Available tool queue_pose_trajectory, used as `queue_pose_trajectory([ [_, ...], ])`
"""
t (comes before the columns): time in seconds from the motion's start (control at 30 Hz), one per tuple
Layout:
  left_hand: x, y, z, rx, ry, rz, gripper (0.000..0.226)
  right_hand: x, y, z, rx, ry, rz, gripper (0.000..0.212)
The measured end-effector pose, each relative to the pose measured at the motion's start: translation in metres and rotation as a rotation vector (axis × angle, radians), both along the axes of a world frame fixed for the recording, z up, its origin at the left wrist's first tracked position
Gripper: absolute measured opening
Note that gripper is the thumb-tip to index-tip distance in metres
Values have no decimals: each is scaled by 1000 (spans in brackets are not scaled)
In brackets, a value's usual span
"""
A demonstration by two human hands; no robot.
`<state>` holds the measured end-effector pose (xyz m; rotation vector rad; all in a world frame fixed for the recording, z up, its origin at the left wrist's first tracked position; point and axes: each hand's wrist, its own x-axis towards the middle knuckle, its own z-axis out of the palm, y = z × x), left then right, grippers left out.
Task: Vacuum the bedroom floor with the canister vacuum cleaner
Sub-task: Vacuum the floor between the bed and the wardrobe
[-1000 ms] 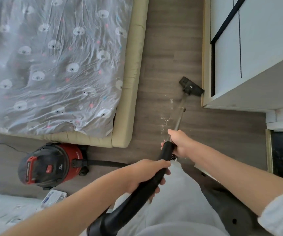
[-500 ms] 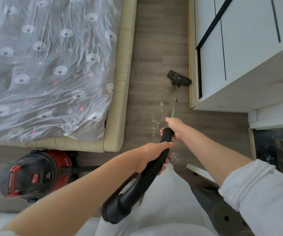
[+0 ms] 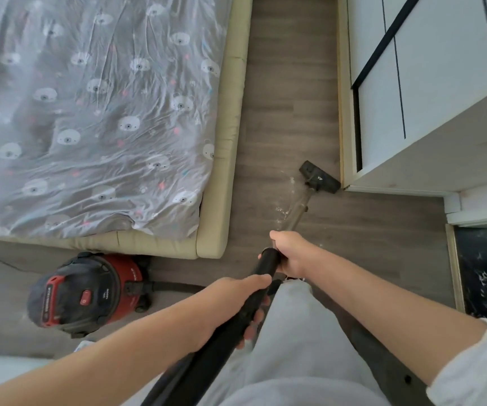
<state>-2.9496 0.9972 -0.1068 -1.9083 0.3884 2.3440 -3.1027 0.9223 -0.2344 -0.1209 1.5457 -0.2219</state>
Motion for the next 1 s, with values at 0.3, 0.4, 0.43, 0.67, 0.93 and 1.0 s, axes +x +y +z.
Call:
queue_pose_trajectory([
  [0.3, -124, -67, -73, -127, 16, 236, 37, -76, -103, -44, -176, 32, 68, 21],
  [0.4, -170, -86, -93, -102, 19, 335, 35, -105, -130, -60, -171, 80, 35, 18],
  [0.43, -179, -87, -98, -83, 37, 355, 35, -112, -135, -64, -166, 87, 54, 21],
  [0.67, -190, -100, -101, -38, 97, 281, 38, -134, -143, -67, -174, 43, 92, 18],
  [0.93, -109, -43, -61, 13, 56, 81, 40, -75, -63, -58, -181, -31, -2, 39],
  [1.0, -79, -16, -49, 47, 71, 41, 39, -51, -28, -54, -166, -22, -11, 41],
])
